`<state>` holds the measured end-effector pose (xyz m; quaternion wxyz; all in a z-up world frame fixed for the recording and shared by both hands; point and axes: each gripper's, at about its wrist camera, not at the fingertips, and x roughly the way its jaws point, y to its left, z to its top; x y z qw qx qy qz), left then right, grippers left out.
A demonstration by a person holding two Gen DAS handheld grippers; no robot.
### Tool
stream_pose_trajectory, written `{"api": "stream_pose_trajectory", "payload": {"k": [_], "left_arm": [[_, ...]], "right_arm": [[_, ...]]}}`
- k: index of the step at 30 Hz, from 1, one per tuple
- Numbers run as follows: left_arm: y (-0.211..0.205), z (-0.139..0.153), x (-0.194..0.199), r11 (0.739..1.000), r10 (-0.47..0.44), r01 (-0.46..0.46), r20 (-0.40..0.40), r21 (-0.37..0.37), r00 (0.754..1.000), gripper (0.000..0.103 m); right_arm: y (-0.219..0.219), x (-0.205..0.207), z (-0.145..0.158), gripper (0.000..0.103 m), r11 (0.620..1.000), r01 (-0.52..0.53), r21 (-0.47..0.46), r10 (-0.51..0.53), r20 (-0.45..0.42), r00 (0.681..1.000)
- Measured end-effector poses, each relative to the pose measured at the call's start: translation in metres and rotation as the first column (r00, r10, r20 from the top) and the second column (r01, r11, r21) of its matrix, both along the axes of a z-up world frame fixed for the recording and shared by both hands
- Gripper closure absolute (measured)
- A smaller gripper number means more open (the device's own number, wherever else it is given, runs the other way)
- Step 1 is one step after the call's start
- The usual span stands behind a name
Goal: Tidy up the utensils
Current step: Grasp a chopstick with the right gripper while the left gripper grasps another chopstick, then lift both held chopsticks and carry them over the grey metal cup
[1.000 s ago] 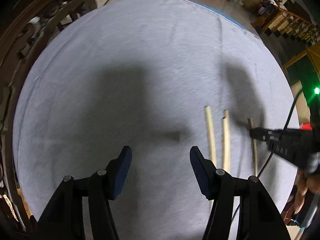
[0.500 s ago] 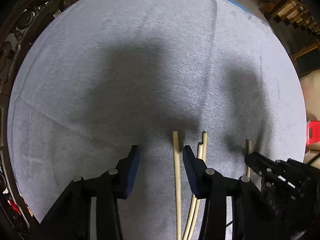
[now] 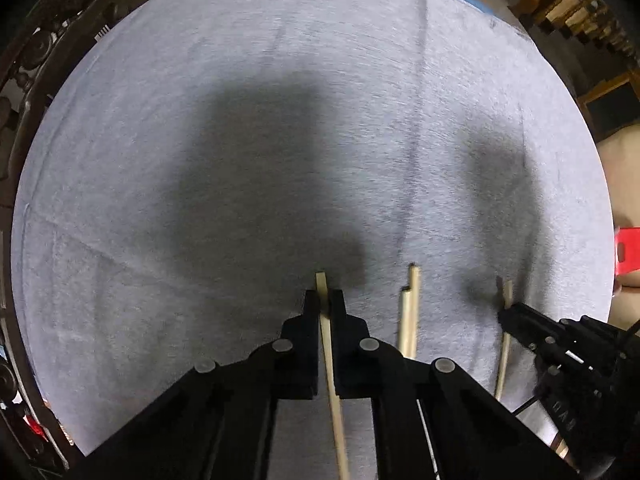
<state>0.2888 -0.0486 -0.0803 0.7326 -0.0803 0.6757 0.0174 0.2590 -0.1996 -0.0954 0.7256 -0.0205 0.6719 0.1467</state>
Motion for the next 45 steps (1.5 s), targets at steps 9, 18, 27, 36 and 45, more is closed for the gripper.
{"api": "stream_pose_trajectory", "payload": {"k": [9,18,27,36,45], "left_arm": [[0.043,0.027,-0.031,1.000,0.026,-0.025,0.096,-0.015,0.995,0.098],[0.062,0.071,-0.078,0.997,0.073,-0.065,0.266,-0.039,0.961,0.099],[0.078,0.096,-0.120,0.996,0.088,-0.071,0.394,-0.059,0.915,0.099],[0.085,0.129,-0.147,0.995,0.095,-0.074,0.493,-0.063,0.865,0.099],[0.094,0.170,-0.191,0.986,0.157,-0.095,0.600,-0.133,0.784,0.099]], "right_arm": [[-0.022,-0.019,0.017,0.098,0.995,0.059,0.082,-0.063,0.051,0.997],[-0.040,-0.049,0.064,0.098,0.985,0.105,0.140,-0.132,0.201,0.971],[-0.065,-0.092,0.120,0.098,0.951,0.164,0.261,-0.249,0.336,0.908],[-0.074,-0.134,0.149,0.098,0.945,0.166,0.281,-0.285,0.462,0.840],[-0.095,-0.197,0.201,0.098,0.893,0.146,0.427,-0.398,0.592,0.700]]}}
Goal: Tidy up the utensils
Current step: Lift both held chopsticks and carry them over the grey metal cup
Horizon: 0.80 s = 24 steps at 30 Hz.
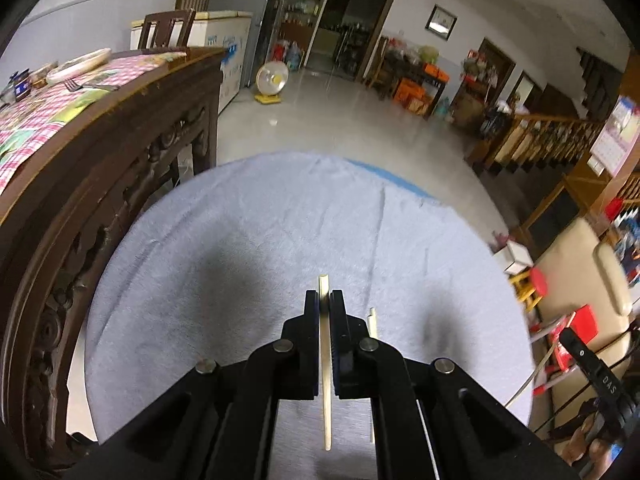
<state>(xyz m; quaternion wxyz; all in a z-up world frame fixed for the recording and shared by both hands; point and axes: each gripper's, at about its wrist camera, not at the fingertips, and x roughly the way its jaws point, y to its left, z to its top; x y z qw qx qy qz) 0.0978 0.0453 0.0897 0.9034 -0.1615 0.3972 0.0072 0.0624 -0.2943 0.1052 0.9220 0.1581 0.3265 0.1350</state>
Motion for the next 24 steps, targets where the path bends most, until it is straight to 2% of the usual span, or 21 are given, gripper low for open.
{"api": "stream_pose_trajectory", "payload": {"k": [6,15,20,24], "left_arm": [[0.001,0.030,-0.030,0.999,-0.006,0.009,0.081,-0.033,0.997,0.099],[-0.014,0.068,-0.074,0.995,-0.058,0.070,0.179,-0.066,0.982,0.099],[-0.029,0.077,-0.100,0.992,-0.093,0.110,0.212,-0.067,0.973,0.099],[-0.044,0.072,-0.114,0.991,-0.112,0.127,0.223,-0.050,0.968,0.099]], "right_arm": [[-0.007,-0.049,0.032,0.098,0.997,0.021,0.081,-0.032,0.138,0.990],[0.016,-0.114,0.064,0.098,0.994,-0.035,0.108,0.006,0.259,0.966],[0.038,-0.138,0.065,0.098,0.995,-0.058,0.085,0.030,0.293,0.956],[0.052,-0.149,0.054,0.098,0.996,-0.067,0.057,0.047,0.300,0.953]]}}
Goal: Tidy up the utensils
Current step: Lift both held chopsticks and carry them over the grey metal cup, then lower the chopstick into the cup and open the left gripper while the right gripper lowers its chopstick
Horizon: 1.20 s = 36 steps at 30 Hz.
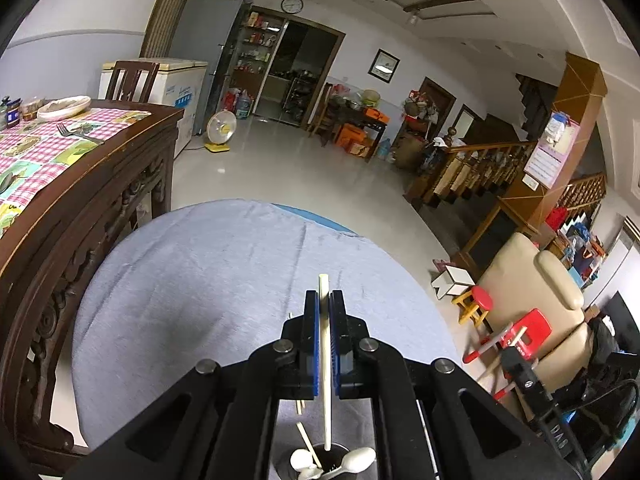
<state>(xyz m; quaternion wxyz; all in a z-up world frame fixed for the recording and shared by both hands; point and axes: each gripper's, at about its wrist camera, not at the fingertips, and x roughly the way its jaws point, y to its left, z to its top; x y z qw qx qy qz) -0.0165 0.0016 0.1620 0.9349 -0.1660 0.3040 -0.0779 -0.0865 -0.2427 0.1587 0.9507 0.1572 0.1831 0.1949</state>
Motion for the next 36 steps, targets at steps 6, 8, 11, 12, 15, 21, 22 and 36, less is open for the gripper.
{"api": "stream_pose_trajectory", "payload": {"k": [6,8,11,12,15,21,22,36], "left_arm": [[-0.013,-0.018,-0.010,1.000,-0.029,0.030,-0.030,0.003,0.999,0.099],[-0.017,-0.023,-0.012,0.999,-0.034,0.035,-0.037,0.013,0.999,0.099],[-0.024,-0.029,-0.017,0.999,-0.043,0.044,-0.045,0.021,0.998,0.099],[-0.026,-0.032,-0.018,0.998,-0.051,0.052,-0.051,0.023,0.997,0.099],[-0.033,-0.039,-0.019,0.997,-0.066,0.068,-0.063,0.033,0.996,0.099],[-0.036,-0.046,-0.022,0.996,-0.070,0.073,-0.068,0.052,0.995,0.099],[-0.036,-0.046,-0.022,0.996,-0.067,0.071,-0.069,0.054,0.995,0.099],[-0.033,-0.068,-0.032,0.997,-0.050,0.056,-0.092,0.057,0.994,0.098]], "right_arm": [[0.016,-0.014,-0.021,0.098,0.999,-0.009,-0.048,0.009,-0.001,1.000],[0.020,-0.015,-0.026,0.098,0.998,-0.014,-0.065,0.014,0.000,1.000],[0.026,-0.017,-0.035,0.098,0.996,-0.018,-0.091,0.019,0.004,1.000],[0.027,-0.018,-0.037,0.098,0.995,-0.020,-0.096,0.021,0.005,1.000],[0.032,-0.020,-0.047,0.098,0.993,-0.024,-0.114,0.025,0.004,1.000],[0.037,-0.021,-0.061,0.098,0.991,-0.024,-0.135,0.024,-0.001,1.000],[0.037,-0.022,-0.061,0.098,0.991,-0.023,-0.135,0.024,-0.001,1.000],[0.036,-0.028,-0.081,0.098,0.990,-0.025,-0.142,0.023,-0.018,1.000]]}}
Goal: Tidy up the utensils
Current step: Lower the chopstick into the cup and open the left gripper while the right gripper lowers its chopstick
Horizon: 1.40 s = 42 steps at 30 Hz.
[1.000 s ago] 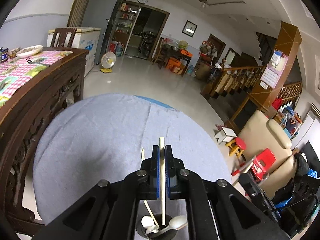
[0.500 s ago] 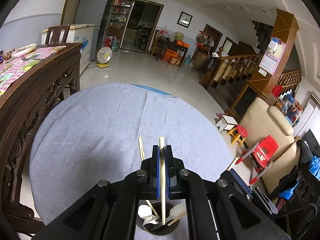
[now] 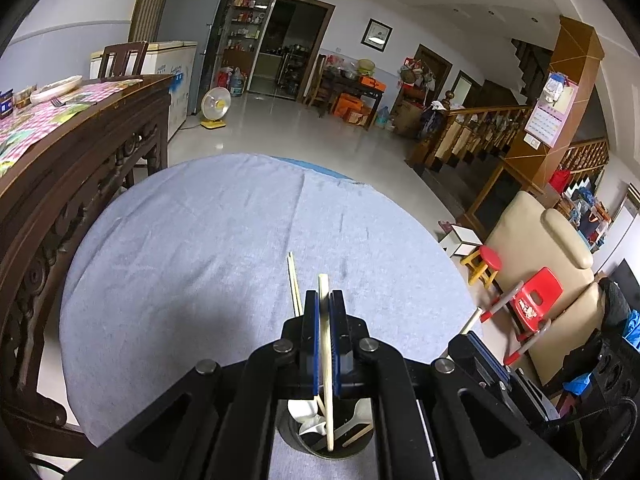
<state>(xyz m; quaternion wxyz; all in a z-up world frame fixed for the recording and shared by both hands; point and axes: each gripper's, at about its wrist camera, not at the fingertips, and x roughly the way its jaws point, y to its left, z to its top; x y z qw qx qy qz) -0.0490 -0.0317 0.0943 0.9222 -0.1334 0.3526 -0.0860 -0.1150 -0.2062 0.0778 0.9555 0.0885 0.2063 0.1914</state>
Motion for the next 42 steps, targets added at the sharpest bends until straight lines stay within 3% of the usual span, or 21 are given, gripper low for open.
{"api": "stream_pose_trajectory", "payload": {"k": [26,42], "left_arm": [[-0.017,-0.022,-0.039,0.995,-0.027,0.023,0.035,0.095,0.999,0.098],[-0.011,-0.030,-0.048,0.997,-0.027,0.027,0.001,0.067,1.000,0.098]], "right_arm": [[0.001,-0.010,-0.024,0.098,1.000,-0.004,-0.002,0.004,-0.030,1.000],[0.004,-0.009,-0.033,0.097,1.000,-0.021,-0.015,0.020,-0.050,0.999]]}}
